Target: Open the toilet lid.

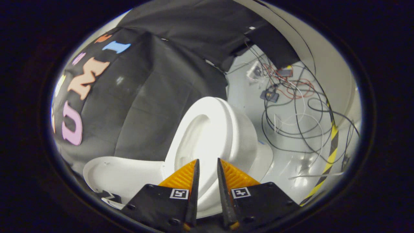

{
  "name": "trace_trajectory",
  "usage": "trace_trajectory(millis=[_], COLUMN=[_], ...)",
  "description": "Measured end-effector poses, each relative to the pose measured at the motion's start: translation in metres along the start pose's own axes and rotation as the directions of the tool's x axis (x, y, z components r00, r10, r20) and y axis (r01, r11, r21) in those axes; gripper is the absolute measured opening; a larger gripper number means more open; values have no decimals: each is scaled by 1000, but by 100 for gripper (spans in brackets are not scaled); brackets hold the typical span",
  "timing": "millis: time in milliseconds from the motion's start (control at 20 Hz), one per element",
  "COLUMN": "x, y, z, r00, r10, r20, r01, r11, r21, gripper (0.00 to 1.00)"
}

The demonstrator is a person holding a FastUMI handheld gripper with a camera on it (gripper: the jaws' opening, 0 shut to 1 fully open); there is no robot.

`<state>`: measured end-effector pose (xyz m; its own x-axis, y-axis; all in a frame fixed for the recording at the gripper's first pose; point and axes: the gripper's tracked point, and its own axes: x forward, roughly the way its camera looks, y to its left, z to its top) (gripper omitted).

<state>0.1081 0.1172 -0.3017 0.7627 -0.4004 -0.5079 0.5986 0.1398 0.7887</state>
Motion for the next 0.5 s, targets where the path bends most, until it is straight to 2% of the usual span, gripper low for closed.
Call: trace_trajectory(millis=[100, 250, 300, 350, 400, 500], x=[-1, 10, -2, 19, 16, 9], y=[-8, -22, -14, -16, -21, -16], z=[7, 8, -10, 5, 8, 13], r00=[1000, 999, 1000, 999, 999, 1000], r10=[-11, -49, -17, -19, -29, -16], r20=[8, -4, -22, -27, -28, -22], r01=[10, 49, 19, 21, 32, 18], r11=[999, 995, 993, 993, 994, 995], r21=[48, 83, 115, 114, 104, 99], gripper=[34, 34, 23, 12, 1, 1])
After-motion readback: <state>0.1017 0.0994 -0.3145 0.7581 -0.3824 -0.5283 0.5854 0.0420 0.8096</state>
